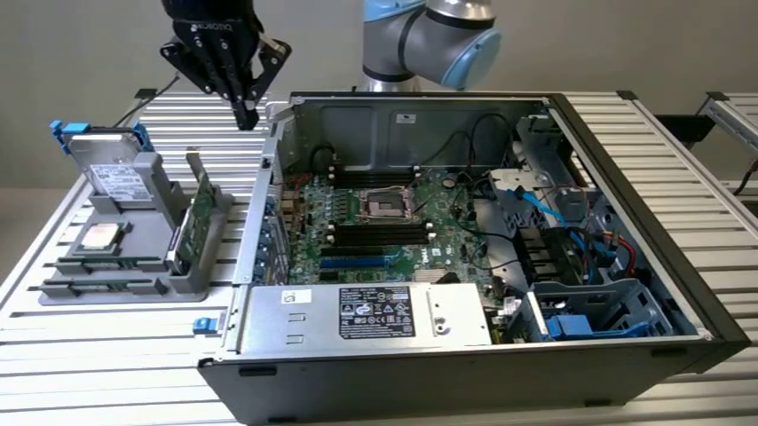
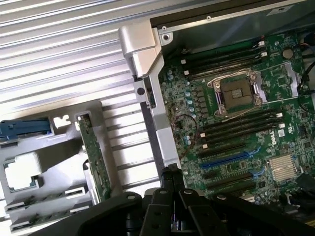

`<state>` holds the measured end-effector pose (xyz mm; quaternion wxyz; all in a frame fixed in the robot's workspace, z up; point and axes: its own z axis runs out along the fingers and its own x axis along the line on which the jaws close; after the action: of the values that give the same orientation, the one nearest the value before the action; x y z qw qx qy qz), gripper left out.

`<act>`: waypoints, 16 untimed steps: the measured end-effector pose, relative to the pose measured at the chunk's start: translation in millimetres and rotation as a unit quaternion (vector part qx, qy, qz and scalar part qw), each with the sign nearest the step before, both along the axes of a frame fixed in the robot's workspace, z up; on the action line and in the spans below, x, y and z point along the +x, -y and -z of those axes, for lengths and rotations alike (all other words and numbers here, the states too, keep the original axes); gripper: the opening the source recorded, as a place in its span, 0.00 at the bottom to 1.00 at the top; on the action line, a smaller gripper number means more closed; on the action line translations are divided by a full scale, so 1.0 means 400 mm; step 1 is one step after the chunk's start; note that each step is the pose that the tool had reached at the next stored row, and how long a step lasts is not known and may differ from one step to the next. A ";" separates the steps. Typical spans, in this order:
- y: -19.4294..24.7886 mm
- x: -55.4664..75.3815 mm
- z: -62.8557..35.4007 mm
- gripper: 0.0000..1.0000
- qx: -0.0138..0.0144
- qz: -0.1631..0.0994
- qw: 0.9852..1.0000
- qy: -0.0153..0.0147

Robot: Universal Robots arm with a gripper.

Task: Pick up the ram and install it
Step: 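Reach for the ram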

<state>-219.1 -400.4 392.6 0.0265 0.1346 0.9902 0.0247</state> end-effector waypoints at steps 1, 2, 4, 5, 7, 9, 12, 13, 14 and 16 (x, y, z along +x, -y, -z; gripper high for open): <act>0.001 -0.011 0.000 0.10 0.000 0.000 1.000 0.000; 0.001 -0.023 0.000 0.10 0.000 0.000 1.000 0.000; 0.002 -0.044 0.000 0.10 0.000 -0.001 1.000 0.000; 0.002 -0.054 0.000 0.10 0.000 -0.001 1.000 0.000; 0.003 -0.071 0.000 0.10 0.000 -0.003 1.000 0.000; 0.003 -0.087 0.002 0.10 0.000 -0.006 1.000 0.000; 0.003 -0.110 0.007 0.10 0.003 -0.010 1.000 0.000; 0.003 -0.114 0.010 0.10 0.005 -0.014 1.000 0.000; 0.004 -0.117 0.014 0.10 0.007 -0.019 1.000 0.000; 0.004 -0.122 0.021 0.10 0.012 -0.030 0.999 0.000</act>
<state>-268.0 -401.9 384.3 0.0244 0.1055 0.9934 0.0371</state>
